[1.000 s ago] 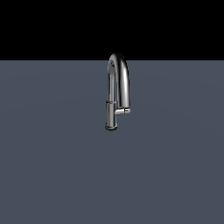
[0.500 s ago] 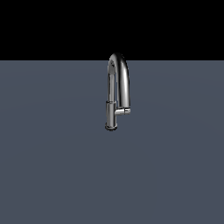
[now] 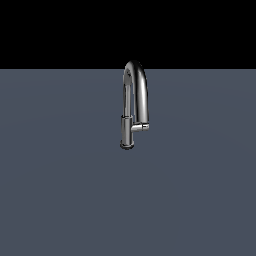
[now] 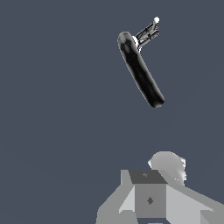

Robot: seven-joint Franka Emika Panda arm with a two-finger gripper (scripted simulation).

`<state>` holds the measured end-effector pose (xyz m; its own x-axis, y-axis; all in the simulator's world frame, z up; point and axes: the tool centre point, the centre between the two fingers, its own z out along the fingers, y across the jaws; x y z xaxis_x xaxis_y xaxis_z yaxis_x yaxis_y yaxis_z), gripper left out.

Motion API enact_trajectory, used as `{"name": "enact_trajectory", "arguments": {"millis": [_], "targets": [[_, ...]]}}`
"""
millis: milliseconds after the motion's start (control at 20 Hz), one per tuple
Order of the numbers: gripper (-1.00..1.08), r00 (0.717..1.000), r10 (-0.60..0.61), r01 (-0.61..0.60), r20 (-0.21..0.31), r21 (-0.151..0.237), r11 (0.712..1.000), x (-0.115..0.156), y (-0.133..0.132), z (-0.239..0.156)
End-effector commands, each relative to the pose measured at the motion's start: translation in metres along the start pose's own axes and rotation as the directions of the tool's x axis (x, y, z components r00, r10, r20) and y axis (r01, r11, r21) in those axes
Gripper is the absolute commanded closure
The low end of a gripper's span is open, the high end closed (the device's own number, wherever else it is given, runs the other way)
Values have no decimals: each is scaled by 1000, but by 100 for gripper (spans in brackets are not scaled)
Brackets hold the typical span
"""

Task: Turn on the faucet by rotating a designated handle.

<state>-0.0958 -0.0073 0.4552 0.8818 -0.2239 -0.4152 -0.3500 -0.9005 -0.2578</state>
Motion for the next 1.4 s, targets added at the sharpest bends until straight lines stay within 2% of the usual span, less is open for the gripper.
{"name": "enact_trajectory", "arguments": {"millis": [0,350,700,1050,1350], "targets": [[108,999,30,-31,37,30,999,15,0,1],[108,983,108,-124,147,106,987,58,1,8],[108,948,175,-225,265,174,959,100,6,19],[108,892,230,-335,389,229,914,142,14,37],[108,824,265,-437,500,265,860,178,23,57]]}}
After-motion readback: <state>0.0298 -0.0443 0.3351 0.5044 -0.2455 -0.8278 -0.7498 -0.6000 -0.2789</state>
